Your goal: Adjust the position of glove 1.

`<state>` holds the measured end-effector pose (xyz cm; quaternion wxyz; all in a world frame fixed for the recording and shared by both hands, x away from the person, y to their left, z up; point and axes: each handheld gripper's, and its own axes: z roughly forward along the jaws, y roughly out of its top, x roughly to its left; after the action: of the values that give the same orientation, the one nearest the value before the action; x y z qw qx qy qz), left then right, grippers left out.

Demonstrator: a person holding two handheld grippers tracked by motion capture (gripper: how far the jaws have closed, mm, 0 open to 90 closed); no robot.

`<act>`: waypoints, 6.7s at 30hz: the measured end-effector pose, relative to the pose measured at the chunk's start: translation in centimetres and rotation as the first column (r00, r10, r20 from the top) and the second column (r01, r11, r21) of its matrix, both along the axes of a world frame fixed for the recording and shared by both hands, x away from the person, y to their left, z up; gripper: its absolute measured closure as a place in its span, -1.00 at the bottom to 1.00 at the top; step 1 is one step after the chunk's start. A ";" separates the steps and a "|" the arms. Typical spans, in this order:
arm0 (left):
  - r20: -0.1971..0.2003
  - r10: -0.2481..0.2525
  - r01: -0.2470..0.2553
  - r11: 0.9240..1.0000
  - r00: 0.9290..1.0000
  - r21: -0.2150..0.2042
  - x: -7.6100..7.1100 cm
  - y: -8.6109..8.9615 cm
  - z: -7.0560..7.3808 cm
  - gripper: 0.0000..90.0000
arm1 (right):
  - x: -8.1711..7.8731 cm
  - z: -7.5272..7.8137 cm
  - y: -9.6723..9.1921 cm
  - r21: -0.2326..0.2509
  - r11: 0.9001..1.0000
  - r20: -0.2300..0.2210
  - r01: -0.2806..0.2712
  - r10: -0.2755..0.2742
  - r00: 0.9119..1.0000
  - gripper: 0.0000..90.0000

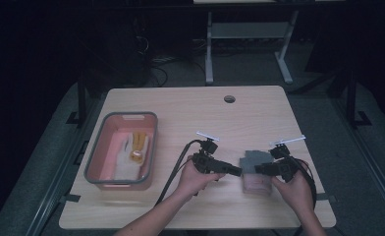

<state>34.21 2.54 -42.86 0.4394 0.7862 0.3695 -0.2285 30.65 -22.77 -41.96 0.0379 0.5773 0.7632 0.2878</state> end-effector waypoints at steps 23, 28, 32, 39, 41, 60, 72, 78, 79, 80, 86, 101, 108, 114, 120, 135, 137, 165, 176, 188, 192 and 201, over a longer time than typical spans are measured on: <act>-0.040 0.045 -0.042 0.997 0.998 0.071 0.0 -2.6 -2.8 -0.25 | -0.8 -0.8 -4.7 0.145 0.987 -0.005 0.070 -0.070 0.998 0.06; -0.052 0.071 -0.067 0.995 0.996 0.073 0.0 -3.3 -3.5 -0.24 | -0.9 -1.4 -4.9 0.165 0.983 -0.020 0.074 -0.072 0.997 0.05; -0.075 0.087 -0.081 0.994 0.993 0.077 0.0 -3.7 -3.9 -0.23 | -0.8 -2.2 -4.8 0.186 0.979 -0.045 0.083 -0.075 0.996 0.04; -0.085 0.096 -0.090 0.993 0.992 0.073 0.2 -4.2 -4.5 -0.20 | -0.8 -3.3 -5.1 0.232 0.966 -0.066 0.117 -0.104 0.992 0.07; -0.083 0.089 -0.083 0.994 0.993 0.074 0.2 -4.3 -4.5 -0.19 | -0.8 -3.3 -5.2 0.232 0.965 -0.071 0.119 -0.105 0.992 0.07; -0.135 0.086 -0.076 0.994 0.987 0.075 0.4 -5.5 -5.1 0.27 | -1.3 -5.2 -5.3 0.371 0.913 -0.103 0.170 -0.141 0.985 0.48; -0.127 0.089 -0.082 0.995 0.988 0.059 0.7 -5.1 -5.0 0.46 | -1.1 -5.2 -5.5 0.438 0.885 -0.117 0.161 -0.121 0.986 0.66; -0.121 0.087 -0.082 0.995 0.989 0.050 0.7 -4.4 -4.7 0.49 | -1.1 -4.9 -5.1 0.454 0.878 -0.123 0.154 -0.109 0.986 0.67; -0.122 0.087 -0.082 0.996 0.989 0.047 0.7 -4.2 -4.6 0.49 | -1.0 -4.9 -5.1 0.456 0.878 -0.114 0.146 -0.105 0.988 0.67; -0.120 0.087 -0.082 0.996 0.989 0.046 0.7 -4.1 -4.5 0.49 | -1.0 -4.9 -5.0 0.460 0.876 -0.116 0.145 -0.103 0.988 0.68; -0.103 0.089 -0.086 0.996 0.991 0.031 0.7 -3.2 -3.5 0.49 | -0.9 -4.1 -4.6 0.490 0.862 -0.107 0.132 -0.091 0.990 0.68; -0.059 0.111 -0.111 0.994 0.992 -0.004 0.5 0.2 -1.4 0.49 | 0.0 -2.1 -1.9 0.526 0.847 -0.076 0.073 -0.039 0.996 0.68; -0.042 0.122 -0.122 0.992 0.992 -0.014 0.5 1.6 -0.4 0.49 | 0.5 -1.1 -0.7 0.538 0.842 -0.065 0.043 -0.009 0.998 0.68; -0.032 0.135 -0.136 0.991 0.990 -0.022 0.6 2.8 0.2 0.49 | 1.1 -0.4 0.1 0.547 0.837 -0.061 0.030 0.004 0.998 0.68; -0.026 0.146 -0.147 0.989 0.989 -0.031 0.6 3.7 0.7 0.49 | 1.5 0.1 1.0 0.549 0.836 -0.057 0.011 0.024 0.998 0.68; -0.003 0.163 -0.163 0.985 0.987 -0.050 0.9 6.4 2.2 0.49 | 2.7 1.5 3.4 0.556 0.830 -0.039 -0.032 0.064 0.997 0.68; -0.003 0.164 -0.164 0.985 0.986 -0.047 0.9 6.6 2.3 0.49 | 2.8 1.5 3.5 0.556 0.830 -0.034 -0.036 0.066 0.997 0.68; 0.024 0.206 -0.204 0.977 0.978 -0.058 1.0 10.9 4.0 0.49 | 4.6 3.2 7.7 0.561 0.821 -0.013 -0.105 0.135 0.991 0.69; 0.029 0.221 -0.219 0.974 0.975 -0.066 0.9 12.5 4.5 0.49 | 5.2 3.8 9.3 0.550 0.825 -0.006 -0.131 0.161 0.987 0.69; 0.025 0.229 -0.227 0.971 0.973 -0.073 1.0 13.4 4.8 0.49 | 5.6 4.3 10.3 0.539 0.829 -0.003 -0.150 0.179 0.984 0.69; 0.021 0.233 -0.230 0.970 0.972 -0.078 1.1 13.9 5.0 0.49 | 5.8 4.6 10.7 0.527 0.835 0.003 -0.161 0.187 0.982 0.69; 0.026 0.239 -0.237 0.968 0.971 -0.079 1.1 14.9 5.6 0.49 | 6.1 5.2 11.8 0.523 0.833 0.009 -0.179 0.204 0.979 0.69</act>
<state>35.28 17.49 -37.25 0.4996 0.7229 0.4444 -0.1739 36.76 -10.96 -36.73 -0.1669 0.4932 0.7112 0.4723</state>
